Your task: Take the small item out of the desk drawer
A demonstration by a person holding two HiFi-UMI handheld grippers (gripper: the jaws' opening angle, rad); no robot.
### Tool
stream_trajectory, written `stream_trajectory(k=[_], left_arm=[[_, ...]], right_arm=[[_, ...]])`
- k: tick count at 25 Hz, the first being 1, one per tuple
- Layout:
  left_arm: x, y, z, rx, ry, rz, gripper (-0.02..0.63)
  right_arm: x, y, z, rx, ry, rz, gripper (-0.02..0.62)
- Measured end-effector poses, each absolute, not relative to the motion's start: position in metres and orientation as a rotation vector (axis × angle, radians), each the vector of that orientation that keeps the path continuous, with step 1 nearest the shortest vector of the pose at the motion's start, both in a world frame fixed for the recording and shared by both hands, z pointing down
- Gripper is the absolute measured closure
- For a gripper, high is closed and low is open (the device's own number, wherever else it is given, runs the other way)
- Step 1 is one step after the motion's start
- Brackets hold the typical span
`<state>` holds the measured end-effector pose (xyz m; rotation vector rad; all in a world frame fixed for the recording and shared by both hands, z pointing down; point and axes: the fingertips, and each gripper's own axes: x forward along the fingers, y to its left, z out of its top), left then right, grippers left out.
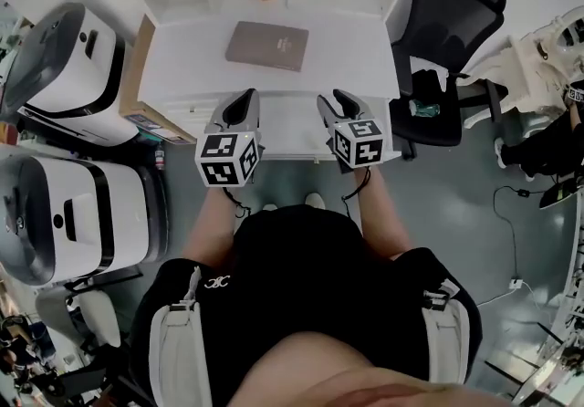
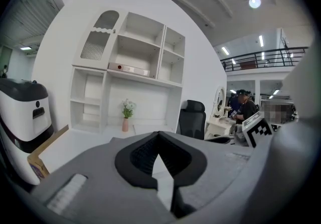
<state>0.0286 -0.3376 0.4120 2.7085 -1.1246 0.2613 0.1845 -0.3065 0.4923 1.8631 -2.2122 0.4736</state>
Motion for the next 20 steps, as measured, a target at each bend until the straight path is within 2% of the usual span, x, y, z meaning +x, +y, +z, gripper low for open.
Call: stream_trajectory(k=[6,20], left_arm=[[0.015,-0.343,0.42,2.663,-1.186,0.271,0.592],[-0.006,-0.348,0.442,2.558,-1.289,0.295,0.592]], right_arm=[[0.175,-0.317,0.534,1.693,-2.181,0.569,0.403],[0.173,-0.33,0.63,1.482,-2.045,0.731,0.4]])
